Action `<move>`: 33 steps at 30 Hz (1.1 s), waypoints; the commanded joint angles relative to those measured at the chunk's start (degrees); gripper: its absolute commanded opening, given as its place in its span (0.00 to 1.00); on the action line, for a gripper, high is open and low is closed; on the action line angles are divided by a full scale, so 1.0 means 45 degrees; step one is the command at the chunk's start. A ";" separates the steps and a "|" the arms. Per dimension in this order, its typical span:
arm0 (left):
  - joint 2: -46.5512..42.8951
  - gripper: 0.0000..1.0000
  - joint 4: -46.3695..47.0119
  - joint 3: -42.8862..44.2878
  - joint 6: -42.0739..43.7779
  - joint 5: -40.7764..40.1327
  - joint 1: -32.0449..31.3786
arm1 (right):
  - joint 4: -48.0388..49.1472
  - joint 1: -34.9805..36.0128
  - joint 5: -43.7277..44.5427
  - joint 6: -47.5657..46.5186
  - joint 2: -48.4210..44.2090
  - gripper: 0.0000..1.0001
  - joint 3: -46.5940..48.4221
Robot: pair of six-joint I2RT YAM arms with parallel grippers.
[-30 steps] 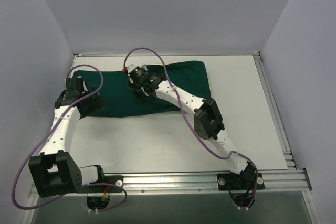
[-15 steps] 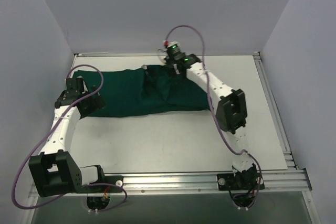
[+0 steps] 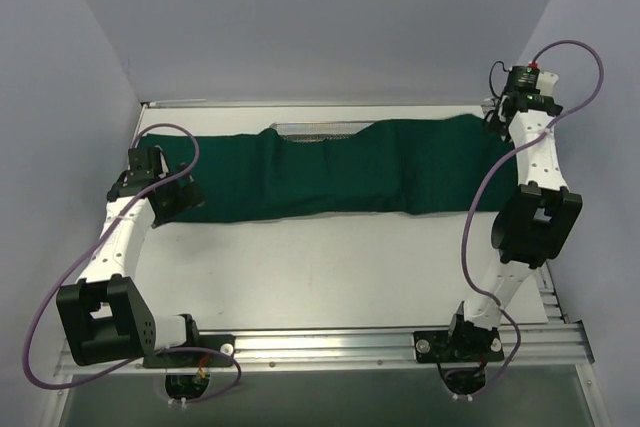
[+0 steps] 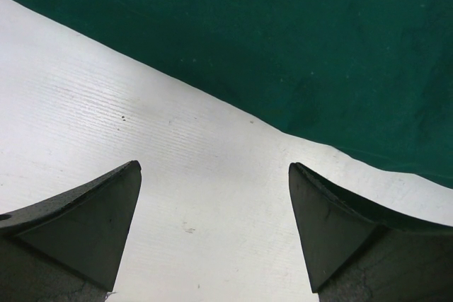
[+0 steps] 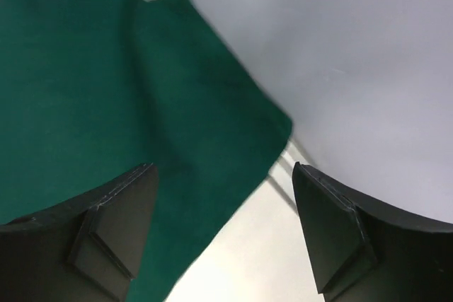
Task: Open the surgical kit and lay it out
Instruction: Open the surgical kit at the center of the board.
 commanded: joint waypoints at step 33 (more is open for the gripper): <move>0.0989 0.94 0.0982 0.0383 -0.0590 0.0706 -0.0039 | 0.0841 0.4385 -0.4834 0.8426 0.7930 0.69 0.7030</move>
